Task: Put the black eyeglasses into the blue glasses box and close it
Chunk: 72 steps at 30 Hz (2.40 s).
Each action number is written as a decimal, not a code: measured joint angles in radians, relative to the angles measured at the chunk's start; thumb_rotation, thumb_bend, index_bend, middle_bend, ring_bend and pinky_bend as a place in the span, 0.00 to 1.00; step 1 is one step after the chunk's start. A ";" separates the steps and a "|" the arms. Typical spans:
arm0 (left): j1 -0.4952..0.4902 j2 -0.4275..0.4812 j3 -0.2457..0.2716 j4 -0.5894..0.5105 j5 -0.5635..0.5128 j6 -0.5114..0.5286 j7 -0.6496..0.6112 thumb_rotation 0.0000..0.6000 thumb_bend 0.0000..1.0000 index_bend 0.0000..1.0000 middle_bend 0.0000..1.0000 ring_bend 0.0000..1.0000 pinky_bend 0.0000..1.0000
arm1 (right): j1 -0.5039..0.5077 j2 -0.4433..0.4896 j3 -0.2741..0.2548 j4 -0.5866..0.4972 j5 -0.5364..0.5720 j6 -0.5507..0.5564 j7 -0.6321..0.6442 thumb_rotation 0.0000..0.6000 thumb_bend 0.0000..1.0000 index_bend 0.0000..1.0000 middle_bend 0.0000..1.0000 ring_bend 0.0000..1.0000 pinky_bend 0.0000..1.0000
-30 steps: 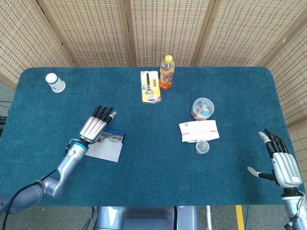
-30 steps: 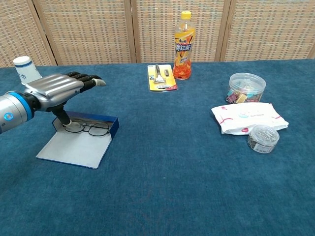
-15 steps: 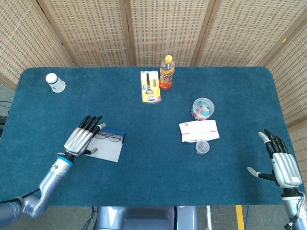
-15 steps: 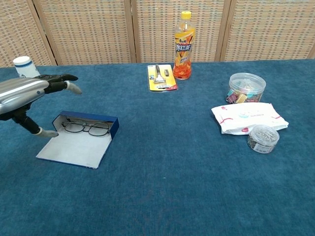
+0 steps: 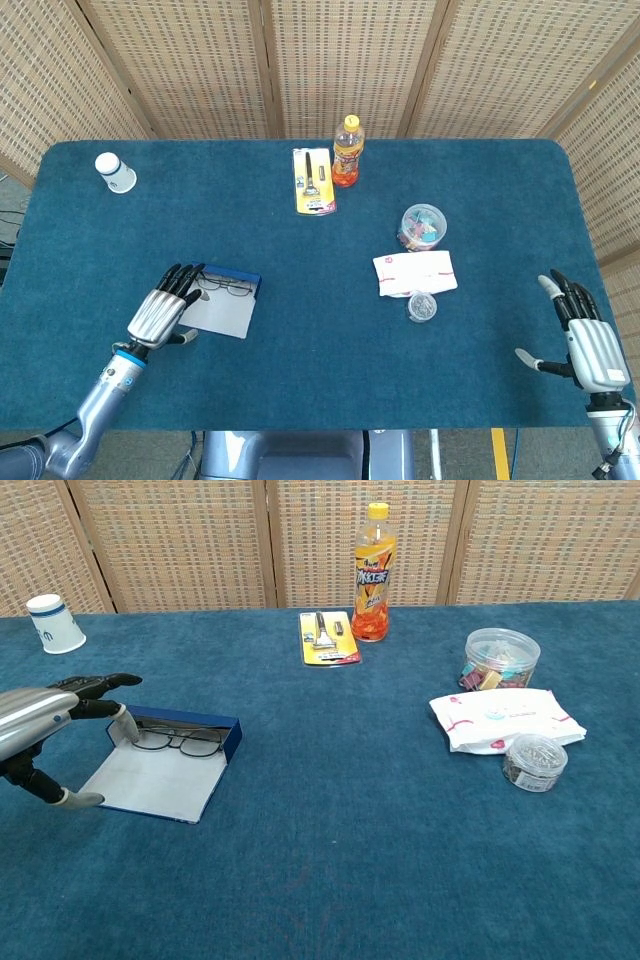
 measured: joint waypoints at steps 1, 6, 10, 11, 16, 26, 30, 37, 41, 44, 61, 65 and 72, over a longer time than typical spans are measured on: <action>0.003 -0.008 0.003 0.014 0.005 0.003 -0.013 1.00 0.17 0.35 0.00 0.00 0.00 | 0.000 0.000 0.000 0.000 0.000 0.000 0.000 1.00 0.00 0.00 0.00 0.00 0.00; 0.015 -0.048 0.015 0.079 0.032 0.018 -0.058 1.00 0.17 0.35 0.00 0.00 0.00 | 0.000 0.000 0.000 0.001 -0.001 -0.001 0.002 1.00 0.00 0.00 0.00 0.00 0.00; 0.021 -0.072 0.018 0.116 0.047 0.031 -0.071 1.00 0.17 0.35 0.00 0.00 0.00 | 0.000 0.001 -0.001 0.001 -0.001 0.000 0.003 1.00 0.00 0.00 0.00 0.00 0.00; 0.022 -0.078 0.018 0.126 0.050 0.033 -0.076 1.00 0.17 0.35 0.00 0.00 0.00 | 0.000 0.001 -0.001 0.001 -0.002 0.000 0.003 1.00 0.00 0.00 0.00 0.00 0.00; 0.024 -0.106 0.014 0.168 0.053 0.028 -0.103 1.00 0.17 0.35 0.00 0.00 0.00 | 0.000 0.000 -0.001 0.002 -0.002 0.000 0.003 1.00 0.00 0.00 0.00 0.00 0.00; 0.022 -0.137 -0.003 0.223 0.049 0.016 -0.112 1.00 0.17 0.35 0.00 0.00 0.00 | 0.000 0.001 -0.001 0.001 -0.001 -0.001 0.004 1.00 0.00 0.00 0.00 0.00 0.00; 0.020 -0.142 -0.006 0.232 0.047 0.008 -0.113 1.00 0.17 0.35 0.00 0.00 0.00 | 0.000 0.001 -0.001 0.002 -0.001 -0.001 0.004 1.00 0.00 0.00 0.00 0.00 0.00; 0.017 -0.151 -0.009 0.247 0.042 -0.008 -0.101 1.00 0.23 0.35 0.00 0.00 0.00 | 0.000 0.001 -0.001 0.001 -0.001 -0.001 0.005 1.00 0.00 0.00 0.00 0.00 0.00; 0.015 -0.153 -0.009 0.251 0.040 -0.023 -0.098 1.00 0.28 0.35 0.00 0.00 0.00 | 0.000 0.001 -0.001 0.002 -0.002 0.000 0.005 1.00 0.00 0.00 0.00 0.00 0.00; 0.012 -0.153 -0.009 0.254 0.039 -0.032 -0.099 1.00 0.34 0.35 0.00 0.00 0.00 | 0.000 0.001 -0.001 0.002 -0.002 0.000 0.006 1.00 0.00 0.00 0.00 0.00 0.00; -0.025 -0.135 -0.056 0.230 0.011 -0.072 -0.095 1.00 0.44 0.39 0.00 0.00 0.00 | 0.000 0.001 -0.002 0.002 -0.002 0.000 0.008 1.00 0.00 0.00 0.00 0.00 0.00; -0.046 -0.126 -0.084 0.215 -0.014 -0.101 -0.084 1.00 0.45 0.40 0.00 0.00 0.00 | 0.001 0.001 -0.002 0.003 -0.002 -0.001 0.007 1.00 0.00 0.00 0.00 0.00 0.00; -0.099 -0.114 -0.145 0.188 -0.088 -0.190 -0.039 1.00 0.46 0.42 0.00 0.00 0.00 | 0.001 0.001 -0.002 0.003 -0.002 -0.002 0.008 1.00 0.00 0.00 0.00 0.00 0.00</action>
